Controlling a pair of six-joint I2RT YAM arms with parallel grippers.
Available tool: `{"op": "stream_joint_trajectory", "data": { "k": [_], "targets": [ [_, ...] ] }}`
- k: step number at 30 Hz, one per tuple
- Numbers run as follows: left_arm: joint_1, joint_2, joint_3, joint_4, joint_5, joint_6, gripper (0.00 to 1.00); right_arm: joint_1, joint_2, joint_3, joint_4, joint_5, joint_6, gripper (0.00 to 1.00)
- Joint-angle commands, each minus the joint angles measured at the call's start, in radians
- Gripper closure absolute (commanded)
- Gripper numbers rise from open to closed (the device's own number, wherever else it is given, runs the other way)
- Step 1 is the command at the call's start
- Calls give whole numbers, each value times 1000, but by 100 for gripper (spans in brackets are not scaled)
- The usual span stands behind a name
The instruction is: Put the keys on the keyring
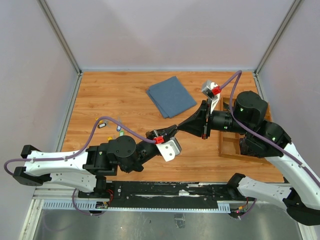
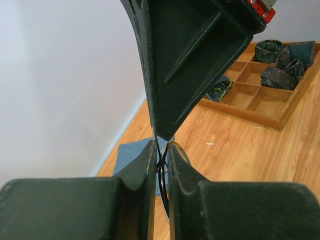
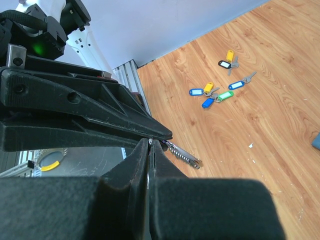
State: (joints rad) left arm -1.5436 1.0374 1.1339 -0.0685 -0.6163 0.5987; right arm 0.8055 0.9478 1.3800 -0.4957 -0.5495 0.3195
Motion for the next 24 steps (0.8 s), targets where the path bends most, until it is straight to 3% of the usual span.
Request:
{"op": "stream_joint_trajectory", "data": {
  "k": [1,24],
  "targets": [
    [3,-1,40,-31,58,-16,99,11,-2,45,23,35,1,100],
    [-8,26,46,-40,64,-20,99,12,22,70,49,57,4,100]
  ]
}}
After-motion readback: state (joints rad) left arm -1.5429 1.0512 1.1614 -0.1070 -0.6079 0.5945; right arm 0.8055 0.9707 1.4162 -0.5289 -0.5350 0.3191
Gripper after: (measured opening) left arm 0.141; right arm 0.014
